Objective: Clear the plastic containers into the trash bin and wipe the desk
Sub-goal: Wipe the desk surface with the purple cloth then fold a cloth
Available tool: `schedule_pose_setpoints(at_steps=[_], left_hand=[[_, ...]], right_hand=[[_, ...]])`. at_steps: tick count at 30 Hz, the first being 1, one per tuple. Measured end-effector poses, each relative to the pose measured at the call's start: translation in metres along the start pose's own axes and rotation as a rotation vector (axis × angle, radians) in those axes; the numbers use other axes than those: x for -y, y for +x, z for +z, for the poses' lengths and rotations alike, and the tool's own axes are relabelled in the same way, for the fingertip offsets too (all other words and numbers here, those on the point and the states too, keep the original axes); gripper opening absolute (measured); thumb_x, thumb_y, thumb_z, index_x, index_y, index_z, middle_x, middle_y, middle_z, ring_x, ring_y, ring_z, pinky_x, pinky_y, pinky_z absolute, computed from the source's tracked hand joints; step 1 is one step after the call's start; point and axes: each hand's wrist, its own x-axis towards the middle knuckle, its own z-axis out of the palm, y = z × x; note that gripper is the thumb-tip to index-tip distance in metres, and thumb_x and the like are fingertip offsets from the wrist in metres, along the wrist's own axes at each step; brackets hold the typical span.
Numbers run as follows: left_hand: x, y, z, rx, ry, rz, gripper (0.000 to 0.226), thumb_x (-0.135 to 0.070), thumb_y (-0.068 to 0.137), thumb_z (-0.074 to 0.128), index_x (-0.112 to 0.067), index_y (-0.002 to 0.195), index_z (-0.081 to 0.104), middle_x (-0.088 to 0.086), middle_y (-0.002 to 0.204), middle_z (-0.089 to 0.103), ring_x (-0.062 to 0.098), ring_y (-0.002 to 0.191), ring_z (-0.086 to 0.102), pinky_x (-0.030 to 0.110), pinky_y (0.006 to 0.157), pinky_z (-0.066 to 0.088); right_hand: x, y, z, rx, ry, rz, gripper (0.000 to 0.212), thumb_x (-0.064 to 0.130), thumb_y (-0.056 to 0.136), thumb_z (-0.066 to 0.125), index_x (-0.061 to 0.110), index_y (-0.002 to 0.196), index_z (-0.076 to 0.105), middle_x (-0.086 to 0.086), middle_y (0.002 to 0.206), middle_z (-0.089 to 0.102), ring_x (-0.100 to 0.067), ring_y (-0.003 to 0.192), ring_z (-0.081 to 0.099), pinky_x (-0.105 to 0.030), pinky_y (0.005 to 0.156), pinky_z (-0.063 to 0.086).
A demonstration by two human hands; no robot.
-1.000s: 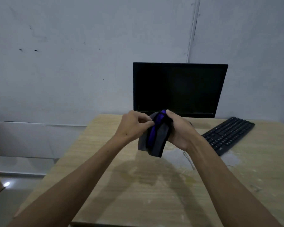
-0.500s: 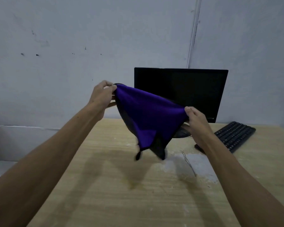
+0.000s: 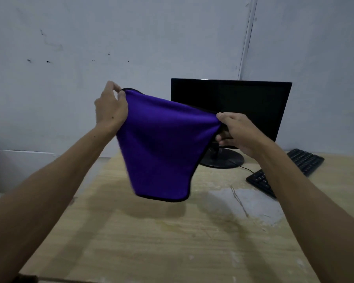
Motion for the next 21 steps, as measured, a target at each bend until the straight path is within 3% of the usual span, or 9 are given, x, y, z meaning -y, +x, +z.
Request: schedule_pose_setpoints(at_steps=[4,7,11,14,17,19,21], left_hand=[[0.026,0.017,-0.018,0.029,0.243,-0.024,0.025,-0.028,0.103,0.043,-0.017,0.120,0.057,0.014,0.110,0.059,0.033,0.097,0.054,0.041,0.083,0.044],[0.050,0.040,-0.013,0.151,0.366,-0.048,0.025,-0.028,0.103,0.049,-0.018,0.121,0.062,0.018,0.128,0.063,0.036,0.114,0.059,0.037,0.083,0.043],[0.087,0.044,0.027,0.309,0.413,-0.022,0.029,-0.026,0.104,0.051,-0.012,0.127,0.060,0.023,0.124,0.065,0.037,0.108,0.060,0.036,0.087,0.045],[0.121,0.014,0.071,0.518,0.637,0.028,0.053,-0.034,0.102,0.056,-0.006,0.145,0.048,0.029,0.137,0.052,0.045,0.128,0.049,0.049,0.106,0.045],[0.141,-0.048,0.106,0.878,0.677,0.195,0.058,-0.044,0.103,0.051,-0.015,0.153,0.044,0.020,0.150,0.049,0.037,0.139,0.045,0.048,0.116,0.037],[0.149,-0.083,0.118,1.089,0.667,0.175,0.064,-0.060,0.103,0.038,-0.033,0.160,0.031,0.007,0.167,0.029,0.032,0.154,0.027,0.054,0.125,0.022],[0.156,-0.100,0.123,1.165,0.696,0.143,0.069,-0.073,0.099,0.026,-0.048,0.161,0.011,-0.003,0.173,0.003,0.029,0.160,0.002,0.062,0.123,0.003]], right_hand=[[-0.008,0.001,0.027,0.181,0.132,0.131,0.024,0.021,0.109,0.053,0.006,0.095,0.065,-0.004,0.066,0.066,-0.010,0.056,0.067,-0.018,0.050,0.055],[-0.027,0.010,0.054,0.178,0.266,0.322,0.014,0.011,0.106,0.057,-0.001,0.101,0.064,-0.012,0.070,0.069,-0.014,0.057,0.071,-0.019,0.051,0.057],[-0.073,0.030,0.091,0.100,0.357,0.530,0.018,-0.003,0.106,0.047,-0.015,0.115,0.056,-0.027,0.094,0.070,-0.029,0.065,0.077,-0.029,0.057,0.064],[-0.113,0.051,0.107,0.122,-0.014,0.579,0.010,-0.002,0.104,0.051,-0.007,0.109,0.059,-0.024,0.111,0.068,-0.029,0.076,0.078,-0.034,0.062,0.065],[-0.142,0.068,0.102,0.059,-0.574,0.431,0.015,0.007,0.093,0.061,0.000,0.105,0.068,-0.019,0.110,0.072,-0.030,0.088,0.074,-0.047,0.080,0.064],[-0.147,0.075,0.103,0.029,-0.636,0.342,0.019,0.012,0.093,0.060,0.000,0.104,0.072,-0.022,0.110,0.071,-0.032,0.091,0.071,-0.049,0.085,0.062],[-0.145,0.073,0.102,0.029,-0.652,0.269,0.021,0.015,0.098,0.062,0.000,0.107,0.072,-0.022,0.110,0.070,-0.033,0.098,0.069,-0.050,0.086,0.058]])
